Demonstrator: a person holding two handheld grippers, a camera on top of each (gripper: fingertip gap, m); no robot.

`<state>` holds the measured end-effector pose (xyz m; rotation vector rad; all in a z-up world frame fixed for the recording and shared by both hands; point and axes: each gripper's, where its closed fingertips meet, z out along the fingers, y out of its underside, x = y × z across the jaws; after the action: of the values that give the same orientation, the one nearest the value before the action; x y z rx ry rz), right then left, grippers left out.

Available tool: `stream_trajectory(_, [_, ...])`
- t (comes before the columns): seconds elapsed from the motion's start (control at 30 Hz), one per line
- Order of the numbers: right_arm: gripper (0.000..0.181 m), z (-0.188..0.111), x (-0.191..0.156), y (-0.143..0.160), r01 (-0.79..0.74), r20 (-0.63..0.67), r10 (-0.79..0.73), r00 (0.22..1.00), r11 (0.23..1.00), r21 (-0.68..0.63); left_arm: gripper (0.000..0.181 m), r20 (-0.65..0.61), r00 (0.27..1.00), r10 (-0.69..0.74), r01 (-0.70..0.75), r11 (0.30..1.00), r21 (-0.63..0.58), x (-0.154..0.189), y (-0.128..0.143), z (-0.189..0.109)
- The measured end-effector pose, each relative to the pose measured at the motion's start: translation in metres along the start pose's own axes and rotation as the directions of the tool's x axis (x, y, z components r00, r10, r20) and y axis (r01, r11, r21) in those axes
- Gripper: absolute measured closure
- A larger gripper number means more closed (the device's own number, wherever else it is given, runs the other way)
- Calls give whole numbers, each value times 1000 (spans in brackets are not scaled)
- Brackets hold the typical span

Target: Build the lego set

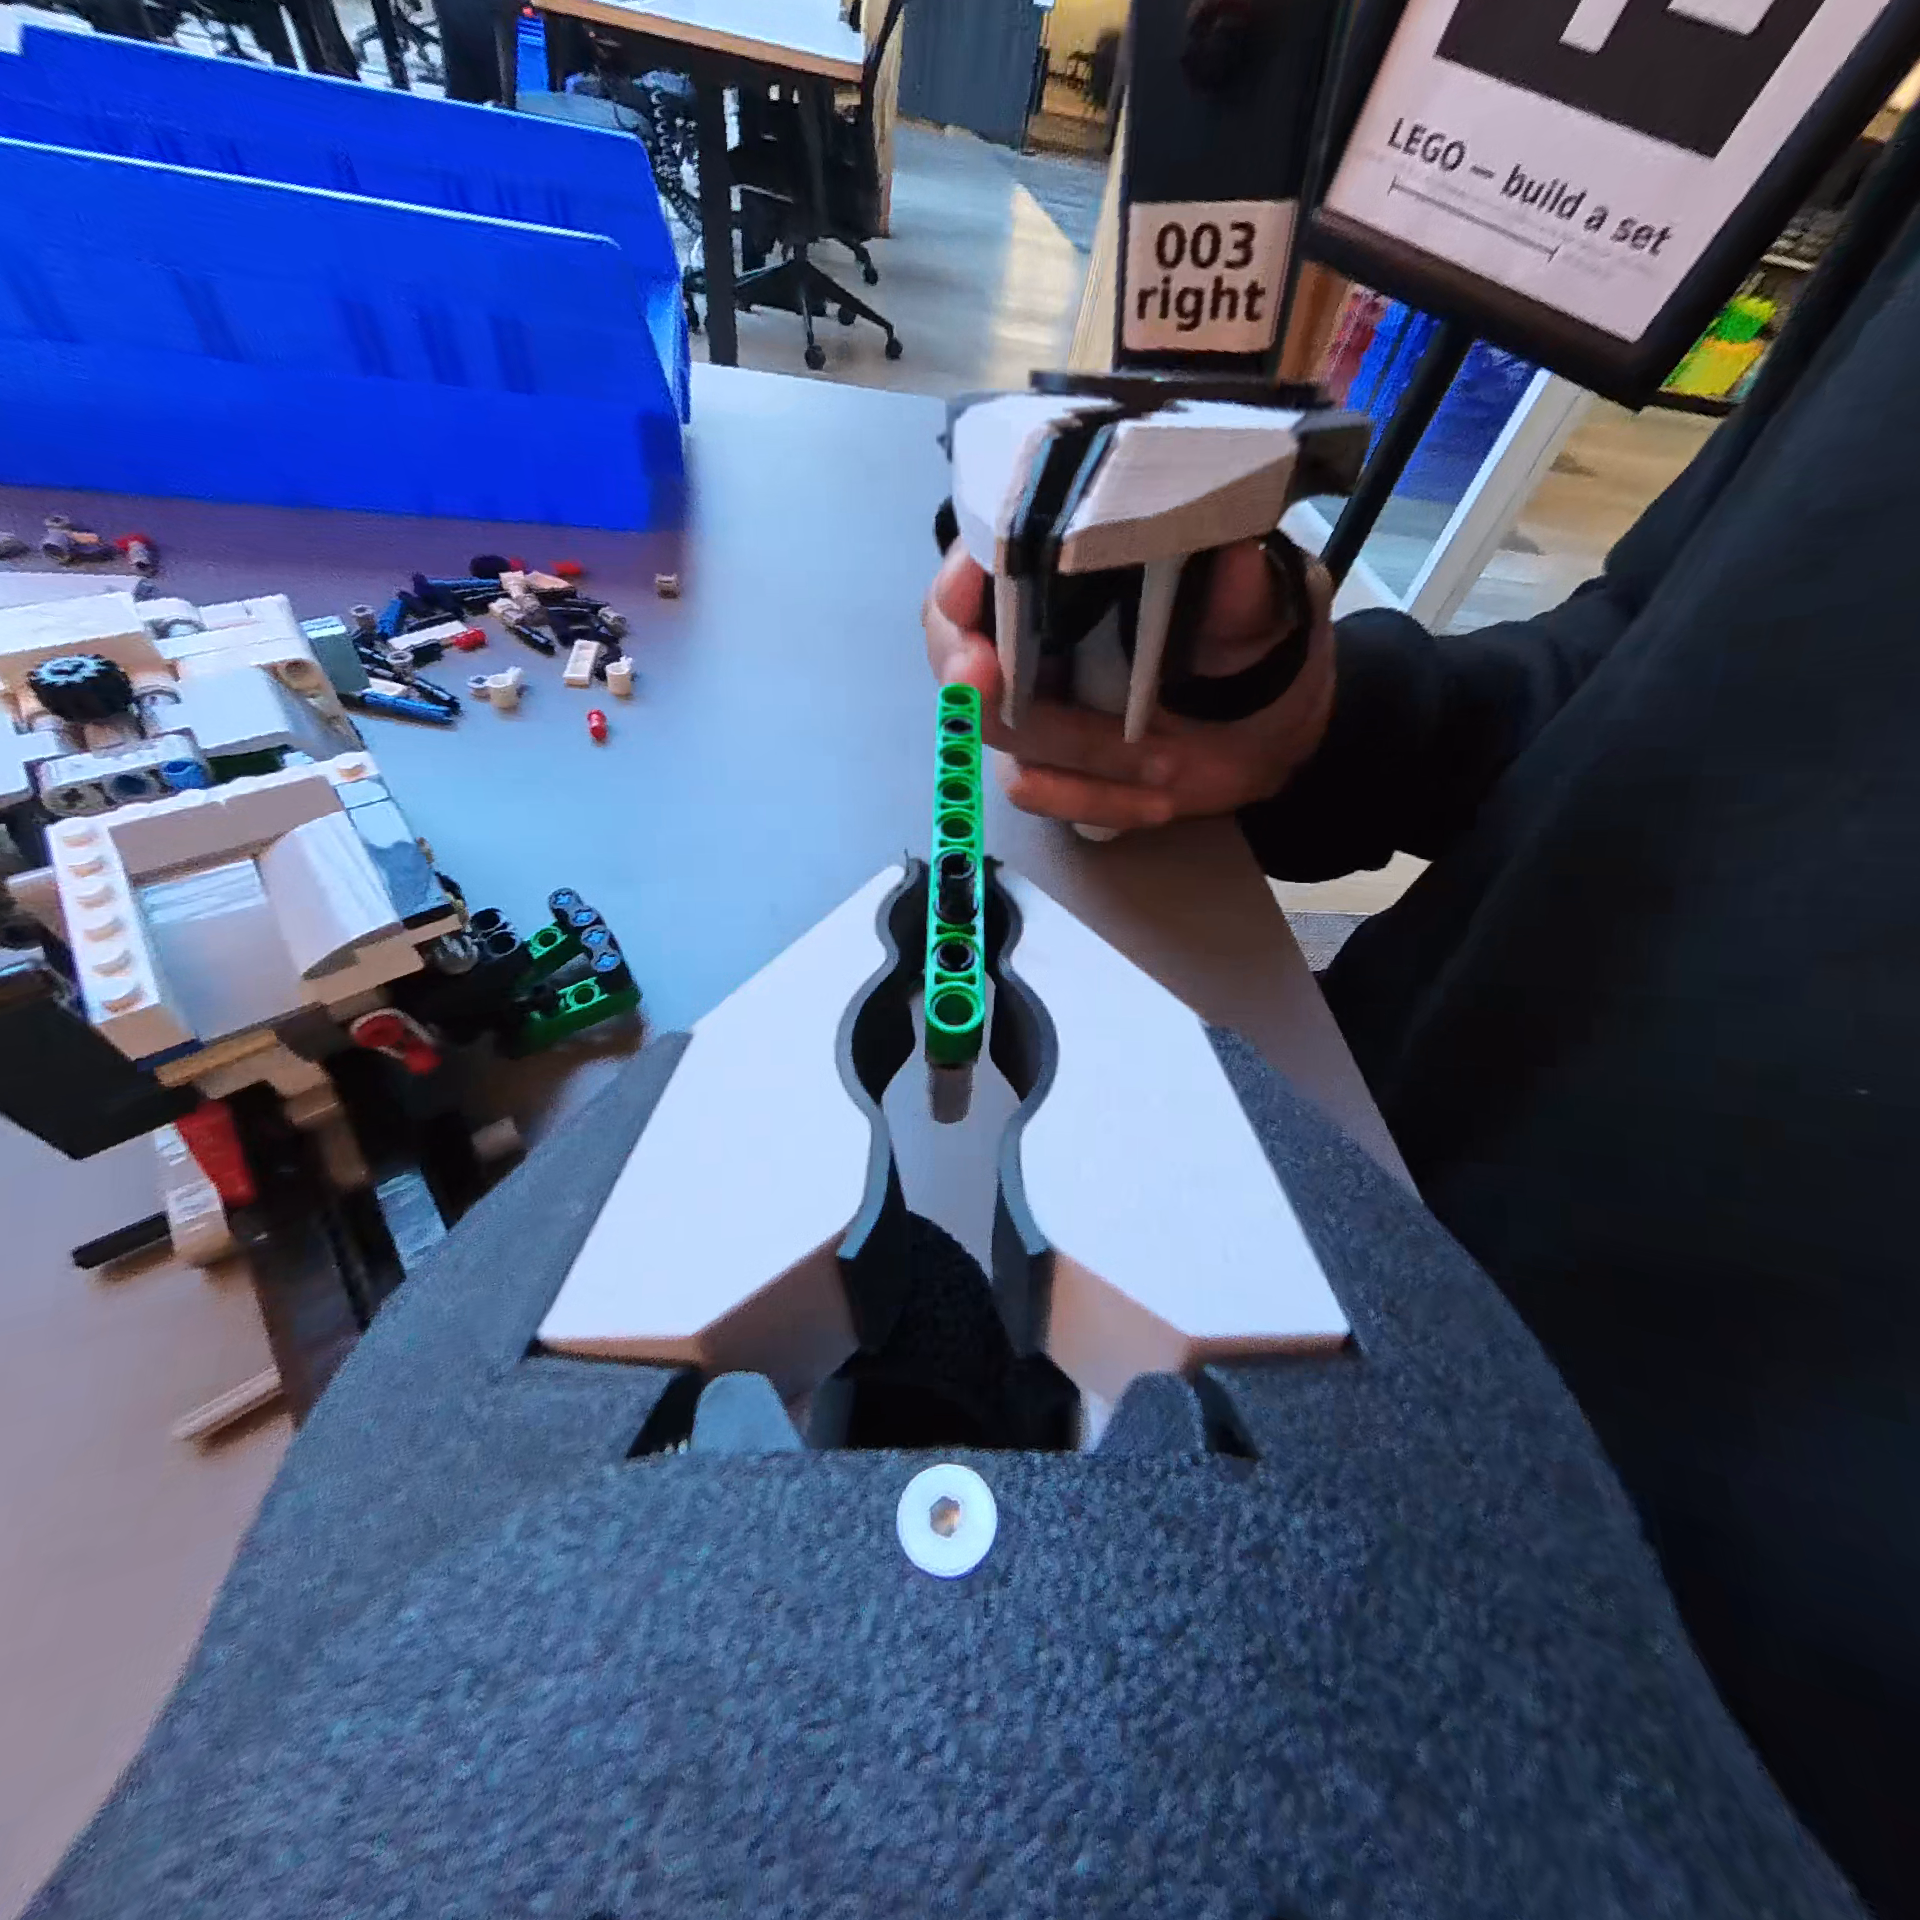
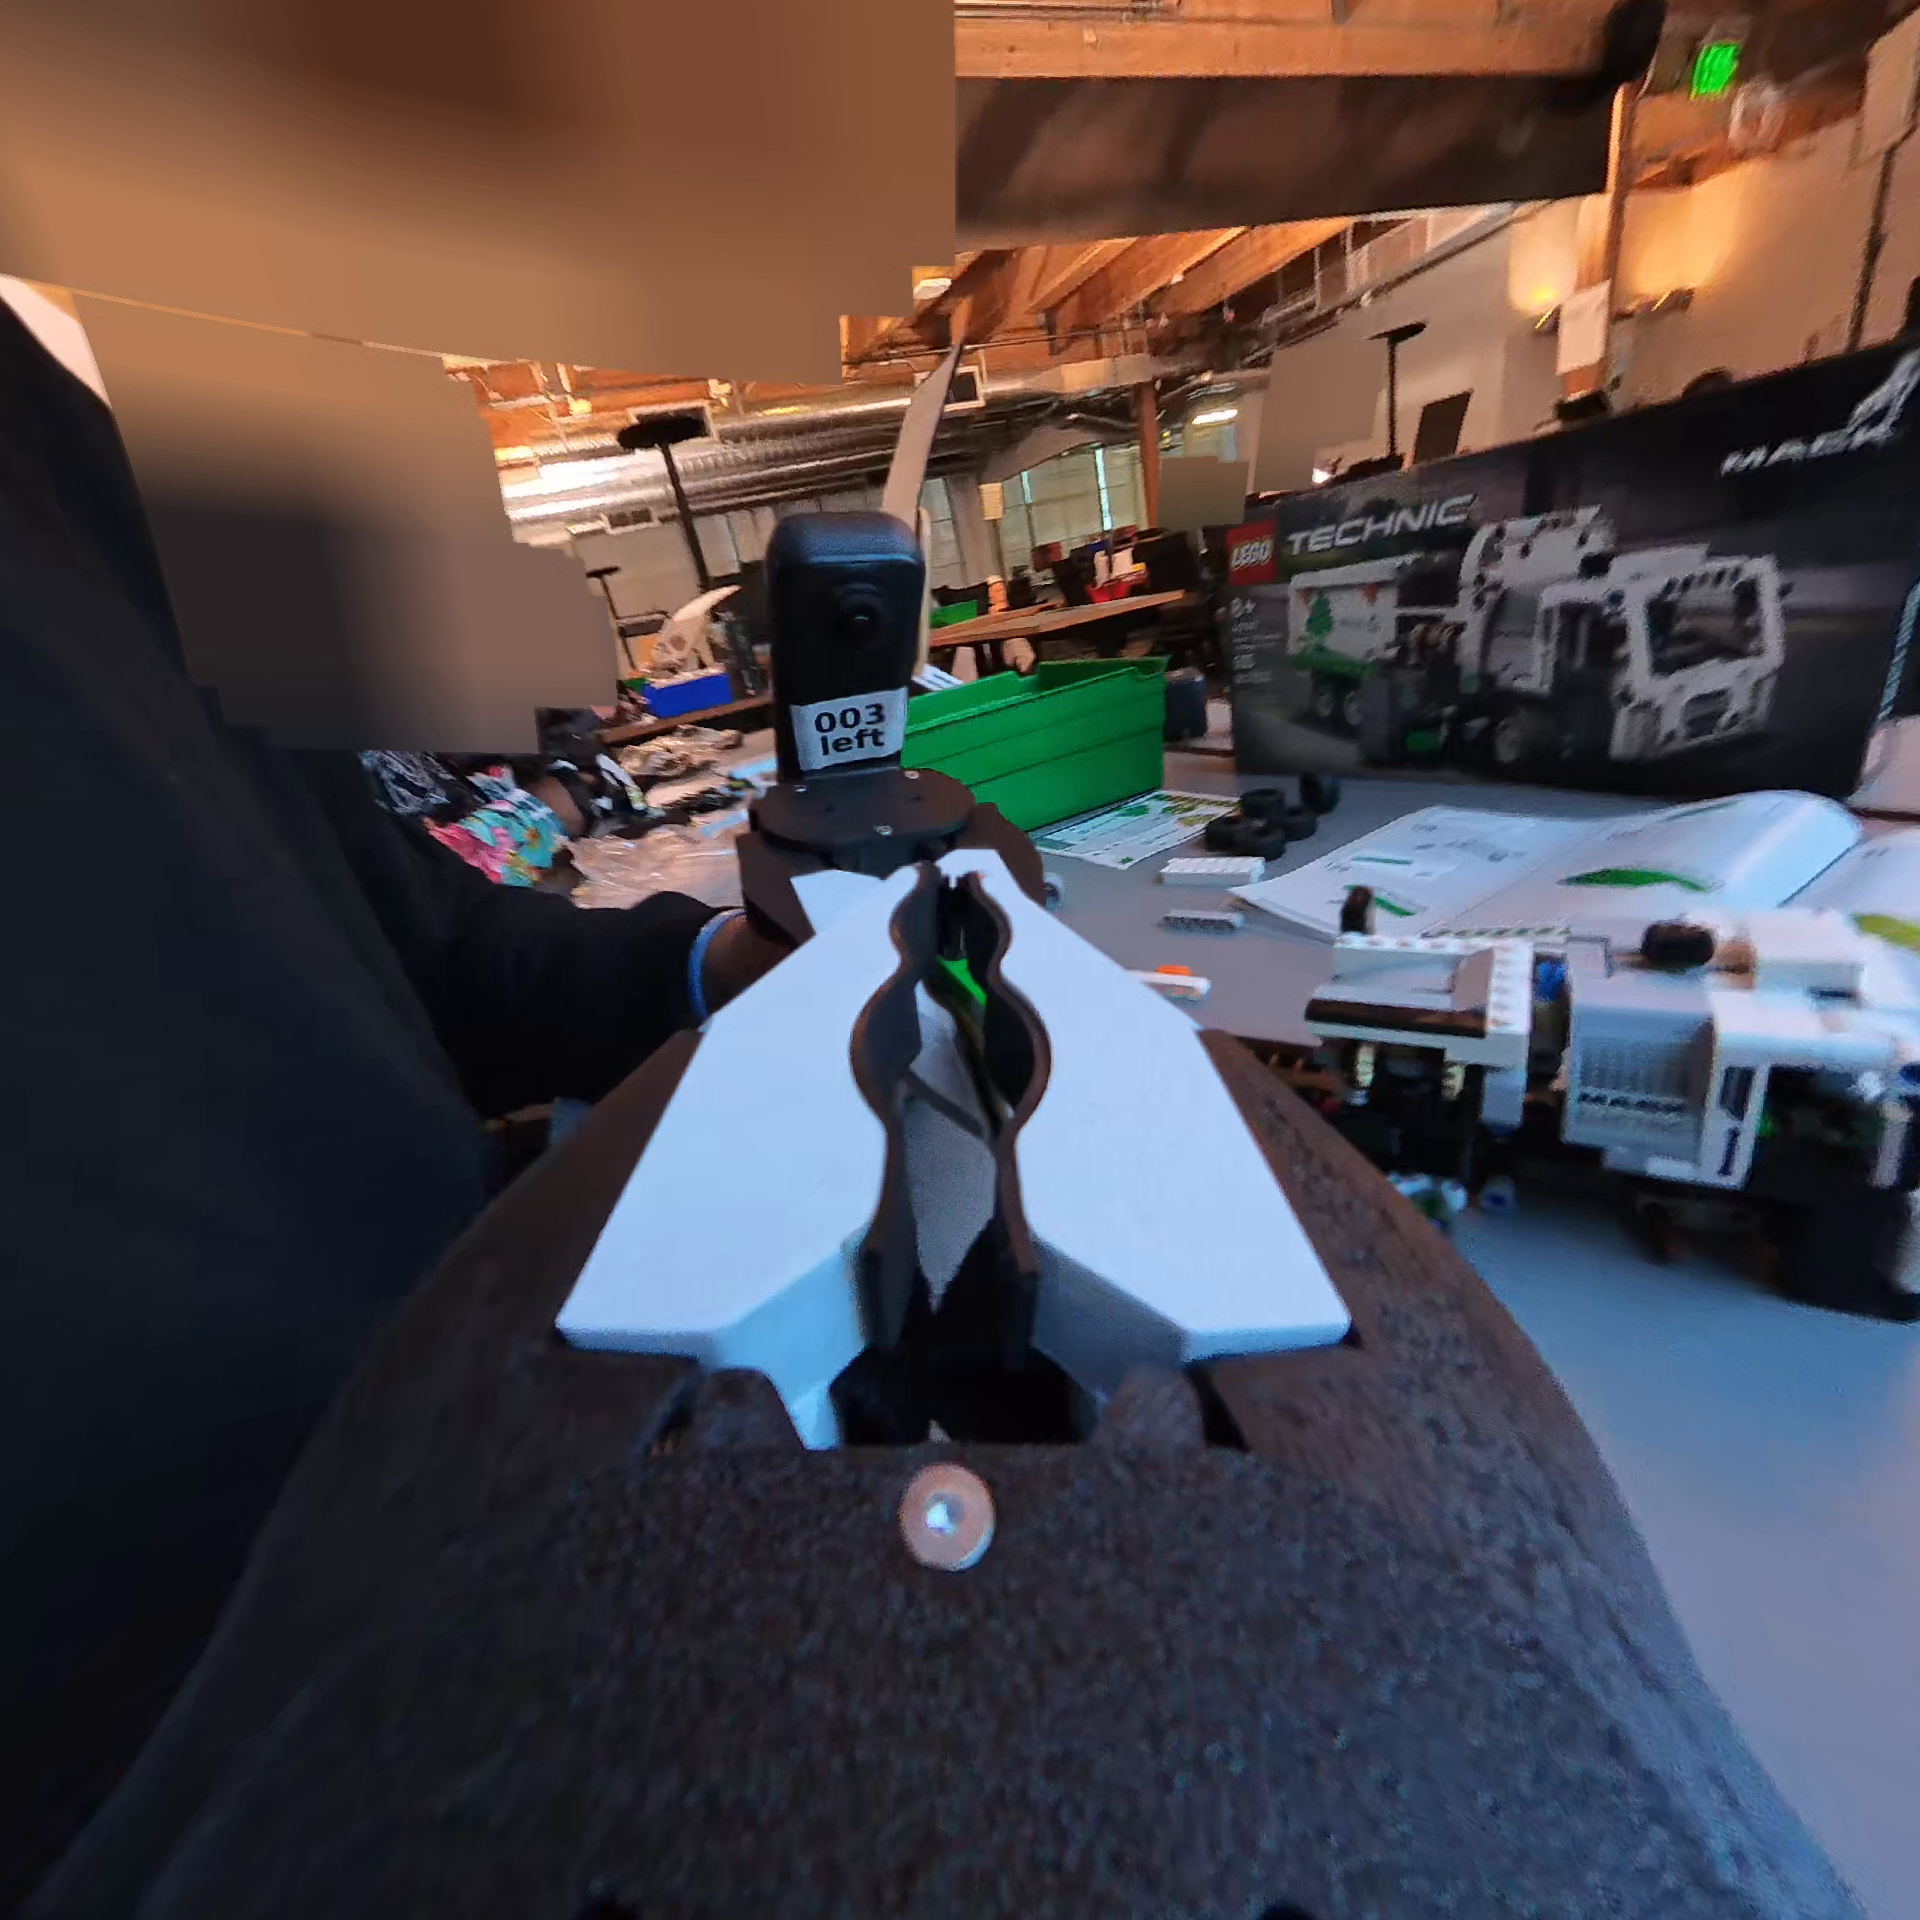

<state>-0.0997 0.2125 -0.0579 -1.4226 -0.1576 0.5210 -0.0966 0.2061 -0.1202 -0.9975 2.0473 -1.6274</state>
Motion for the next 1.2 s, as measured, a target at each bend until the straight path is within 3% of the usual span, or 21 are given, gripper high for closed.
stream_trajectory(0.17, [178,8,7,-7,117,-45,-114,992,991,61,174,-30,999,-29,30,999,15,1,-2,-2])
stream_trajectory(0.37, [178,12,16,0,-35,-42,36,998,999,21,174,-69,996,-48,47,999,-25,5,4,1])
stream_trajectory(0.7, [178,18,18,23,-34,-116,20,993,992,-120,174,-45,998,-38,37,999,-34,3,5,2])
stream_trajectory(0.87, [178,20,12,27,-140,-114,129,985,985,-97,174,-55,998,-43,40,998,-58,5,8,4])
stream_trajectory(1.2, [179,21,9,32,-158,-93,146,985,978,-136,174,-118,989,-91,81,993,-83,9,11,5])
